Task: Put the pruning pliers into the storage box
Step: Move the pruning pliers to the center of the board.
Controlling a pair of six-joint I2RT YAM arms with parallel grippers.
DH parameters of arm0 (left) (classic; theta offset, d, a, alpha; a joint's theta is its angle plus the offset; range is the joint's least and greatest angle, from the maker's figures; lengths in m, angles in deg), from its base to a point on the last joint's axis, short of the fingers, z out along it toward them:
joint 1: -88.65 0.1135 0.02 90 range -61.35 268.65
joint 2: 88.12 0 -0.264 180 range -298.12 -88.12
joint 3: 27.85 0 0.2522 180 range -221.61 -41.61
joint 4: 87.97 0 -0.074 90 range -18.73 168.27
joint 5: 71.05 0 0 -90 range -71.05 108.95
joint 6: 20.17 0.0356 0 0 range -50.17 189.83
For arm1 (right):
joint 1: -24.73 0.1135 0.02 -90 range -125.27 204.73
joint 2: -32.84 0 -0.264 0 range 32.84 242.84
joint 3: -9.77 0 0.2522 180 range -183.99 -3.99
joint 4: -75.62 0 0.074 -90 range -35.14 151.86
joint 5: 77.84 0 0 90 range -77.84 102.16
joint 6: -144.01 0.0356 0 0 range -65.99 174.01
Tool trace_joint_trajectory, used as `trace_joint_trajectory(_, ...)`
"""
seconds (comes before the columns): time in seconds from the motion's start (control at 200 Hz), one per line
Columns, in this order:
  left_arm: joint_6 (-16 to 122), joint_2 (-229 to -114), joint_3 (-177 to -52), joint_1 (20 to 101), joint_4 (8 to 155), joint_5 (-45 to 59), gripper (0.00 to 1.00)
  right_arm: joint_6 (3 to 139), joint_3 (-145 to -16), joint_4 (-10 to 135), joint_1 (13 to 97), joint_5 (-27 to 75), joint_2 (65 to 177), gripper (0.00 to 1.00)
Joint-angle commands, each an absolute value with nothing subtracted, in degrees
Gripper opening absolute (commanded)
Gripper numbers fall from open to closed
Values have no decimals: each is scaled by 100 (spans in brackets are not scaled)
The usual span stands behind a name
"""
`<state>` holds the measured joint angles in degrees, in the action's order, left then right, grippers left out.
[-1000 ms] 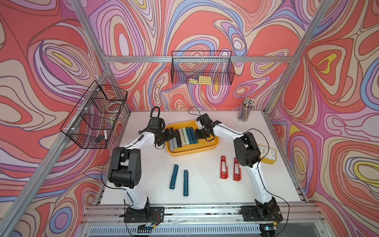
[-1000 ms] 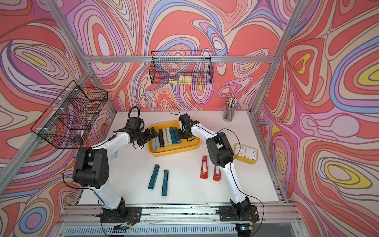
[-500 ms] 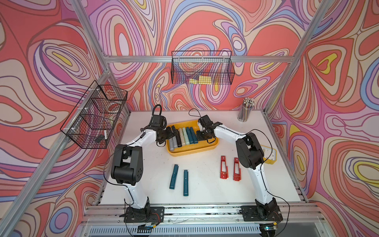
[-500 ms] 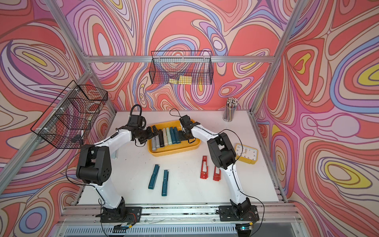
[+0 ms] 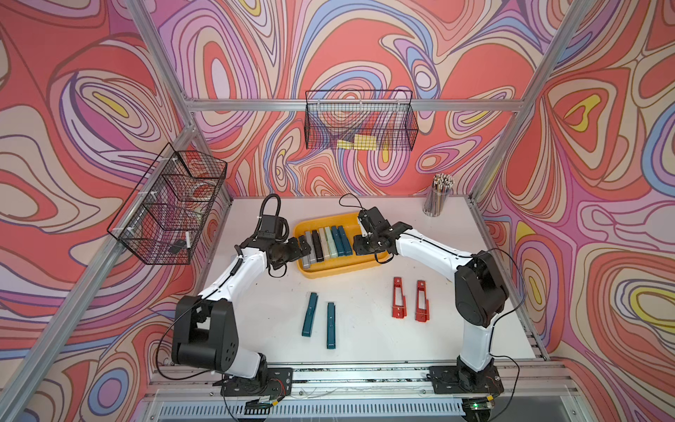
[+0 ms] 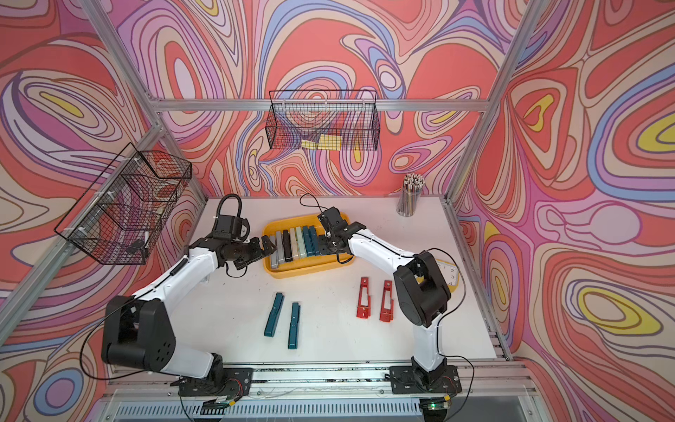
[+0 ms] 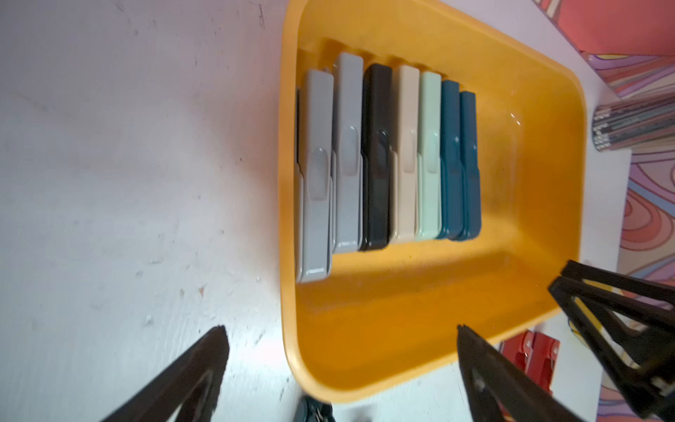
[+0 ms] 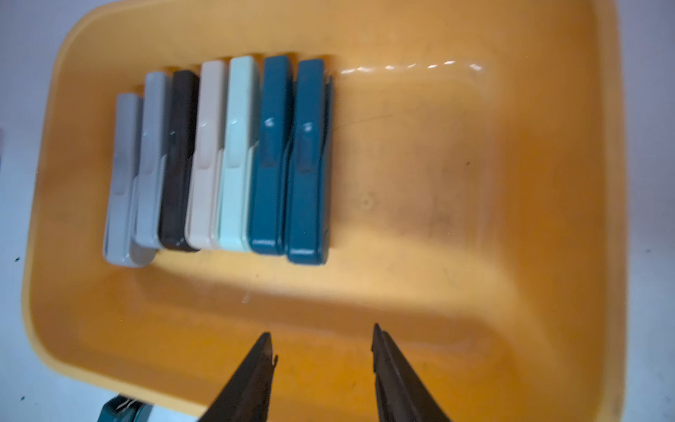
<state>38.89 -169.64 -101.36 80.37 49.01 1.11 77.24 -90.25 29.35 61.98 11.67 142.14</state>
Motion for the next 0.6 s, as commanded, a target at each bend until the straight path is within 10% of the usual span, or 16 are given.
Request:
trace_joint_trajectory(0.0, 4202, -16404, -9919, 8021, 4041, -657, 99, 8185, -8539, 3068, 6495, 1130, 13847, 48)
trace_joint_trajectory(0.596, 4327, -14472, -9223, 7948, 1891, -1024, 99, 10228, -6823, 3445, 8730, 183, 12575, 50)
